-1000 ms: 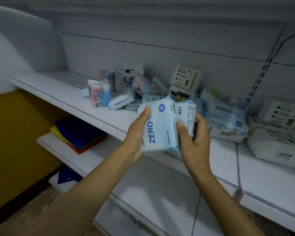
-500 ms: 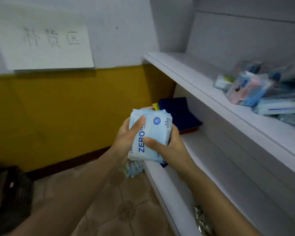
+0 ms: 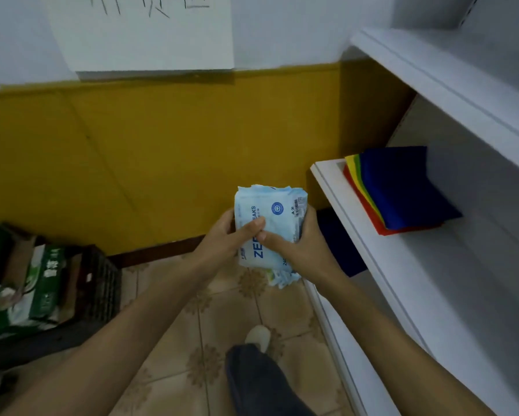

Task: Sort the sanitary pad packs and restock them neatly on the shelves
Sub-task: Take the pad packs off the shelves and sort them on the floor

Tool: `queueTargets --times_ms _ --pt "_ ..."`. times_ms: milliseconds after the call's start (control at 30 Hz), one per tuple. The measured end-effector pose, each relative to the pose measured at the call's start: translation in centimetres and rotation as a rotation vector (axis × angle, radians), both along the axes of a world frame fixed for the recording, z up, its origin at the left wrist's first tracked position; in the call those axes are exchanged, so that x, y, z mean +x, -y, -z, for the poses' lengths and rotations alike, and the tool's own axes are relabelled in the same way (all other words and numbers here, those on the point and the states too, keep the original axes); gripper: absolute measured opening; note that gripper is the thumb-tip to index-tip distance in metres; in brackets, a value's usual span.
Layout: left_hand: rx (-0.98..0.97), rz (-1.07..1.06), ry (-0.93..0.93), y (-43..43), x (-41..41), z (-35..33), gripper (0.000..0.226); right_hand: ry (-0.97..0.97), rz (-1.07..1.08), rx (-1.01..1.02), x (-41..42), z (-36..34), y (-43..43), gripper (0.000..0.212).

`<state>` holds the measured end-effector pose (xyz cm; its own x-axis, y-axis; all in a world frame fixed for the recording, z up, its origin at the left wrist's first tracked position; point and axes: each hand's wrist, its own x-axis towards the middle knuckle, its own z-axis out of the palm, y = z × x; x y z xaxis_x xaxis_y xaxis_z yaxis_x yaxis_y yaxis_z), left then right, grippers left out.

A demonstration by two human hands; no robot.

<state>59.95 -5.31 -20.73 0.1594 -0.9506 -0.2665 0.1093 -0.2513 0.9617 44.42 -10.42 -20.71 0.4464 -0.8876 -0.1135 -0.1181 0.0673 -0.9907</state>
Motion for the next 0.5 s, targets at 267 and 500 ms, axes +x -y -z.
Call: queueTargets --times_ms 267,500 --pt "0.248 -0.072 0.143 12.0 7.6 8.6 0.058 -0.134 0.132 0.125 7.5 12.3 10.0 0.084" --pt "0.477 -0.026 0.210 16.8 8.1 21.9 0.027 -0.466 0.201 0.323 9.7 25.9 14.4 0.089"
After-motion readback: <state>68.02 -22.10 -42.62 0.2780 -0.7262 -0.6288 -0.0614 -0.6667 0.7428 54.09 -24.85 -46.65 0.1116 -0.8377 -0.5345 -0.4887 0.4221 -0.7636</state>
